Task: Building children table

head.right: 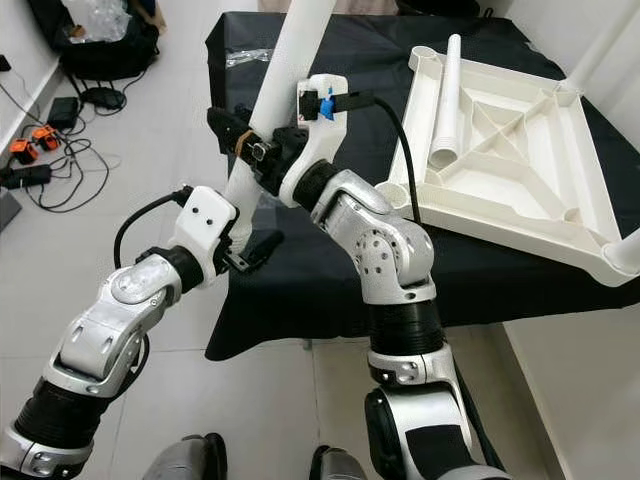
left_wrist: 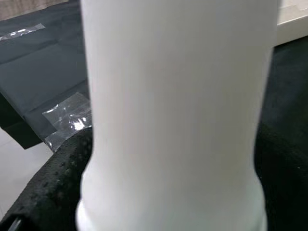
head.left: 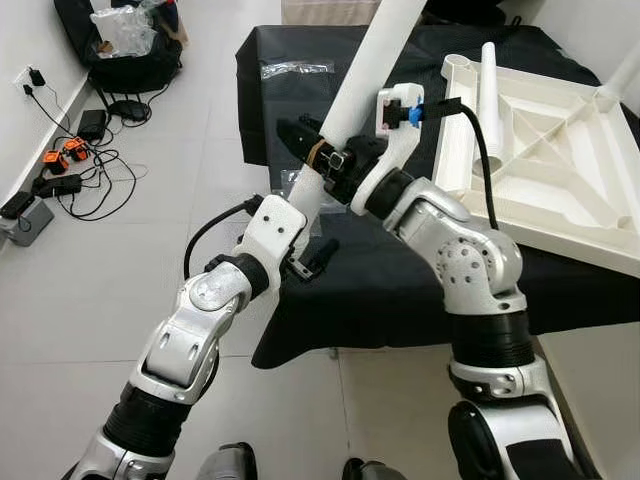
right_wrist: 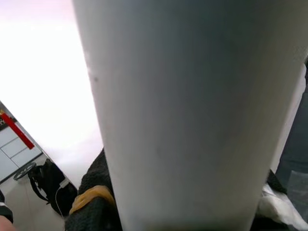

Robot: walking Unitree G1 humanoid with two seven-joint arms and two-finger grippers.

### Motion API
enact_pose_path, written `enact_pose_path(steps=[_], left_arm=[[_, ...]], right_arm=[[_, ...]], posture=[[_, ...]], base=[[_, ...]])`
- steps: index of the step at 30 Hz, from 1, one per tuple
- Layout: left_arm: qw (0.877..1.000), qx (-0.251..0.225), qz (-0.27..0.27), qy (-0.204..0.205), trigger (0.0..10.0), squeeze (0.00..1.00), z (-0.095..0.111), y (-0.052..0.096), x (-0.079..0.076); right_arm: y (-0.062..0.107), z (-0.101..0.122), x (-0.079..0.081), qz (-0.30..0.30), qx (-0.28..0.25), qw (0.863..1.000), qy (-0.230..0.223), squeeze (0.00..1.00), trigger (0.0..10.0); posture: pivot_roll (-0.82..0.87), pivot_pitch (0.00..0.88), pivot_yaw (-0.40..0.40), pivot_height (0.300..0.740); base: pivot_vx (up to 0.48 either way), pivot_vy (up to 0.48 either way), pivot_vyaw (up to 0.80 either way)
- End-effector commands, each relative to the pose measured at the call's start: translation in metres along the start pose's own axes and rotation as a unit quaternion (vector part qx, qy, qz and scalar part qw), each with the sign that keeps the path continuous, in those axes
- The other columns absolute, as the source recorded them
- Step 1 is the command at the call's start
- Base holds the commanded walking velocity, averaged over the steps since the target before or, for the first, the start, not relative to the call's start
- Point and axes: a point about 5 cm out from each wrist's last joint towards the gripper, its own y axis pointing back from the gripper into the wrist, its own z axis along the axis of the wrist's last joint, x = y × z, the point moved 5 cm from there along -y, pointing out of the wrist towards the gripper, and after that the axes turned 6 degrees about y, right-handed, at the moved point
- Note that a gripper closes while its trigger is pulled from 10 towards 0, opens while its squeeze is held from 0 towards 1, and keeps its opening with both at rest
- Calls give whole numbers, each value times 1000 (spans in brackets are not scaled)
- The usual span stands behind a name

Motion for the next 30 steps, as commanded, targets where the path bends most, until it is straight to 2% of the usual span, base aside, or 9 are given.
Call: enact_pose_path(steps=[1, 2, 14, 15, 18, 19, 26, 27, 30], left_arm=[[1000, -7, -7, -4, 3843, 0, 1, -2, -3], [1000, -8, -7, -5, 0, 0, 1, -1, -3], [1000, -5, -20, -16, 0, 0, -3, 1, -10], [1000, -1, -21, -15, 10000, 0, -3, 0, -12], [1000, -1, -22, -14, 10000, 0, -2, 0, -13], [1000, -4, -22, -17, 10000, 0, 0, -1, -13], [999, -14, -48, -4, 10000, 0, 12, 8, -10], [998, -12, -57, 5, 10000, 0, 13, 12, -9], [996, -8, -87, 4, 10000, 0, 15, 20, -9]], right_arm=[[-1, -1, 14, 29, 2, 1000, -5, 0, 10000], [-1, -1, 14, 30, 4, 1000, -5, 0, 10000], [-1, -1, 16, 26, 7, 1000, 0, 0, 10000], [-1, -2, 17, 26, 7, 1000, 0, 0, 10000], [0, -3, 16, 24, 6, 1000, 3, 0, 10000], [0, -2, 14, 23, 1, 1000, 3, 1000, 10000], [4, 4, 10, 58, -17, 998, -17, 1000, 10000], [7, 6, 12, 79, -18, 996, -31, 0, 10000], [14, 7, 11, 111, -14, 993, -32, 0, 10000]], posture=[[45, 136, -41, 740], [46, 138, -42, 740], [47, 133, -42, 740], [47, 127, -41, 740], [48, 123, -39, 740], [48, 123, -39, 740], [49, 133, -31, 740], [49, 133, -31, 740], [50, 132, -28, 740]], base=[[0, 0, 0], [0, 0, 0], [0, 0, 0], [0, 0, 0], [0, 0, 0], [0, 0, 0], [0, 0, 0], [0, 0, 0], [0, 0, 0]])
